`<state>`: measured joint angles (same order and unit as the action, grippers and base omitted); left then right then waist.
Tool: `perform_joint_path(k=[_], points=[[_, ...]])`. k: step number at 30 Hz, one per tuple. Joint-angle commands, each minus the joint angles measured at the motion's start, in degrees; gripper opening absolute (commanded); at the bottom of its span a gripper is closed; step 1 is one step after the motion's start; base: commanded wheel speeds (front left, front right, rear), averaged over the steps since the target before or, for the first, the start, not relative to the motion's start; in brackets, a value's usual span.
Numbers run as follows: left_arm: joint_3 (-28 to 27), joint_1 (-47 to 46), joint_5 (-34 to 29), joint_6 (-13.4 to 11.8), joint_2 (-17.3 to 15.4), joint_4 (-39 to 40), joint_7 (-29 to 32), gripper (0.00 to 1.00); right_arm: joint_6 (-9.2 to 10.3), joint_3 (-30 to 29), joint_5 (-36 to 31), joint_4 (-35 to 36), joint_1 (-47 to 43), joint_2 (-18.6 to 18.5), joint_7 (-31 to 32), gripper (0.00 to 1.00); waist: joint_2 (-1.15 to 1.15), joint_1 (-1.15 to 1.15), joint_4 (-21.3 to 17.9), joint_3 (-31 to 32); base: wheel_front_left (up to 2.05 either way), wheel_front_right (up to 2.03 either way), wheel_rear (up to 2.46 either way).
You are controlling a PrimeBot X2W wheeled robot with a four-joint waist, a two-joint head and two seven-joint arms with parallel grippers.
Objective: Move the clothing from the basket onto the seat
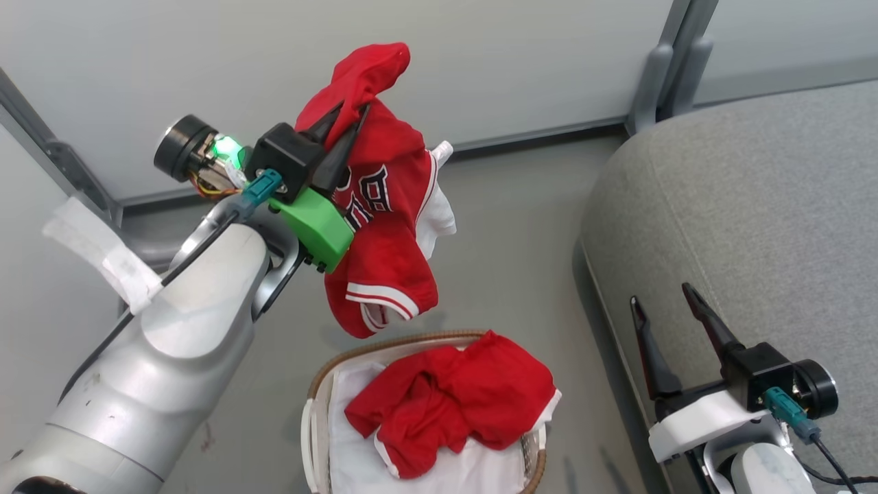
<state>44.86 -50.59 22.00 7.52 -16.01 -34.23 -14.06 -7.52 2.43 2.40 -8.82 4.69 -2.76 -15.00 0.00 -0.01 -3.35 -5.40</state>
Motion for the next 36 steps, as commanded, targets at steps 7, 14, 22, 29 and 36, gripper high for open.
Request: perform_joint_path(k=[7,14,22,29,36], points=[[1.7,-3.1,1.4,-0.1,-0.2,3.1,2.5,0.0,0.06,3.7,0.8,0.6,-0.2,-0.2,-0.3,1.0,0.0,0.01,0.1,4.8,0.0,0.0,0.0],[4.8,-6.8,1.7,-0.1,1.4,6.0,5.2,0.0,0.05,13.8,1.7,-0.9,4.1,-0.2,-0.3,1.0,0.0,0.01,1.7,5.2,0.0,0.0,0.0],[7.9,-11.2,3.2,-0.1,3.7,9.2,7.3,0.0,0.06,21.7,2.6,-6.8,11.8,-0.2,-0.3,1.0,0.0,0.01,4.0,5.5,0.0,0.0,0.0],[8.7,-12.9,3.9,-0.1,5.5,10.5,8.4,0.0,0.06,19.0,1.8,-12.4,14.8,-0.3,-0.3,1.0,0.0,0.01,5.7,5.9,0.0,0.0,0.0],[9.1,-13.3,4.6,-0.3,6.9,12.0,8.2,0.0,0.06,17.8,3.8,-16.0,17.8,-0.2,-0.3,1.0,0.0,0.01,6.9,5.9,0.0,0.0,0.0]])
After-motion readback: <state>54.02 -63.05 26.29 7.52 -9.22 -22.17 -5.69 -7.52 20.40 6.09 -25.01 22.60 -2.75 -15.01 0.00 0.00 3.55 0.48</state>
